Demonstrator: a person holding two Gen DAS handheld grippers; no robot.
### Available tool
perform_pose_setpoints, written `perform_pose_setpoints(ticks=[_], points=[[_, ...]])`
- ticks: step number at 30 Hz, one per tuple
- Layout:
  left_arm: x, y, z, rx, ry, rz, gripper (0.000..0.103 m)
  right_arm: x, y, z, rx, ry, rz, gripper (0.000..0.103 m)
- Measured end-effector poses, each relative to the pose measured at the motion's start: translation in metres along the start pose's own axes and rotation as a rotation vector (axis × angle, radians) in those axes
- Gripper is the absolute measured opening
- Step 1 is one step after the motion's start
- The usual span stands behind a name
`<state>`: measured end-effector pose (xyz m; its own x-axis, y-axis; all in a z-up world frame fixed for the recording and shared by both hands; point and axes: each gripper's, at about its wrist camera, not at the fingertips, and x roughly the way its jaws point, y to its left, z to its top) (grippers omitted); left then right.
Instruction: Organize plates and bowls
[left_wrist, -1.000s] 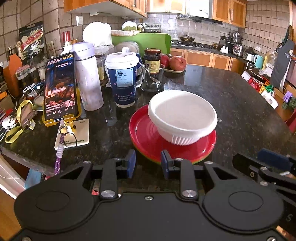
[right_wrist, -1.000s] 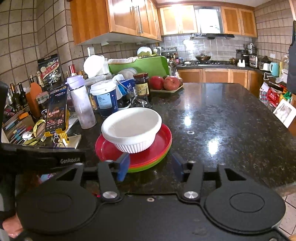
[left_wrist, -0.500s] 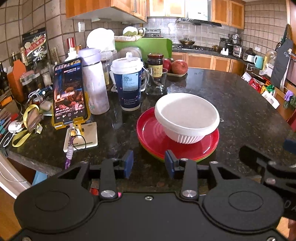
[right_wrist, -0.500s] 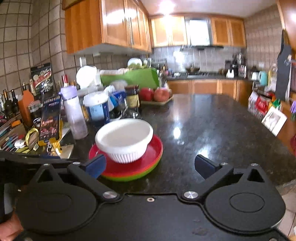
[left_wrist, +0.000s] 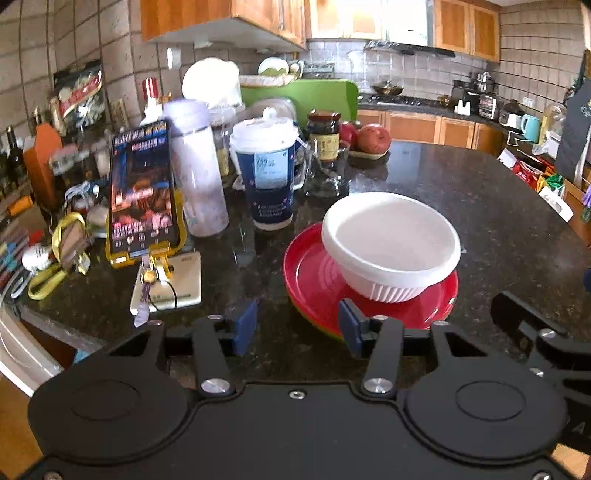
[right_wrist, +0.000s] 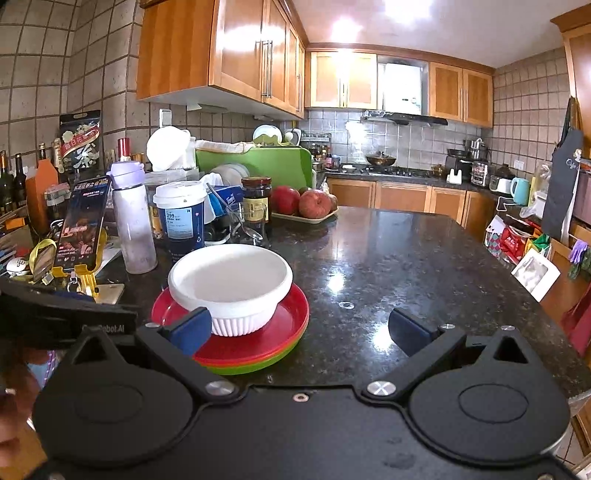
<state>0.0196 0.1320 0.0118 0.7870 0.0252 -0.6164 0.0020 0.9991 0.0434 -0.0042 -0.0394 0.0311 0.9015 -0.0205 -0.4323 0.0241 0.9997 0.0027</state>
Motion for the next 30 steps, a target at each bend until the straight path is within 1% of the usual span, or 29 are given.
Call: perform_pose_setpoints(ticks=[3,8,11,14,20,24,30], points=[[0.004,0.005,0.0,-0.036,0.025,-0.007,0.056,0.004,-0.001,-0.001,0.006,0.004,0.001,0.103],[0.005,0.005,-0.001,-0.019,0.016,0.0,0.056,0.011,0.0,-0.002,-0.008,0.0,0.007,0.103],[0.006,0.005,-0.002,-0.011,0.009,0.002,0.056,0.014,0.004,-0.004,-0.048,-0.035,0.038,0.103],[0.008,0.004,-0.001,-0.001,0.013,0.004,0.056,0.018,0.008,-0.005,-0.073,-0.031,0.024,0.103],[0.008,0.002,-0.002,0.017,-0.006,0.011,0.056,0.023,0.006,-0.003,-0.036,-0.007,0.02,0.103],[0.008,0.001,-0.002,0.019,-0.006,0.001,0.056,0.024,0.003,-0.003,-0.021,0.005,0.018,0.103],[0.007,0.0,-0.001,0.019,-0.019,0.0,0.056,0.022,0.003,-0.003,-0.018,-0.003,0.012,0.103]])
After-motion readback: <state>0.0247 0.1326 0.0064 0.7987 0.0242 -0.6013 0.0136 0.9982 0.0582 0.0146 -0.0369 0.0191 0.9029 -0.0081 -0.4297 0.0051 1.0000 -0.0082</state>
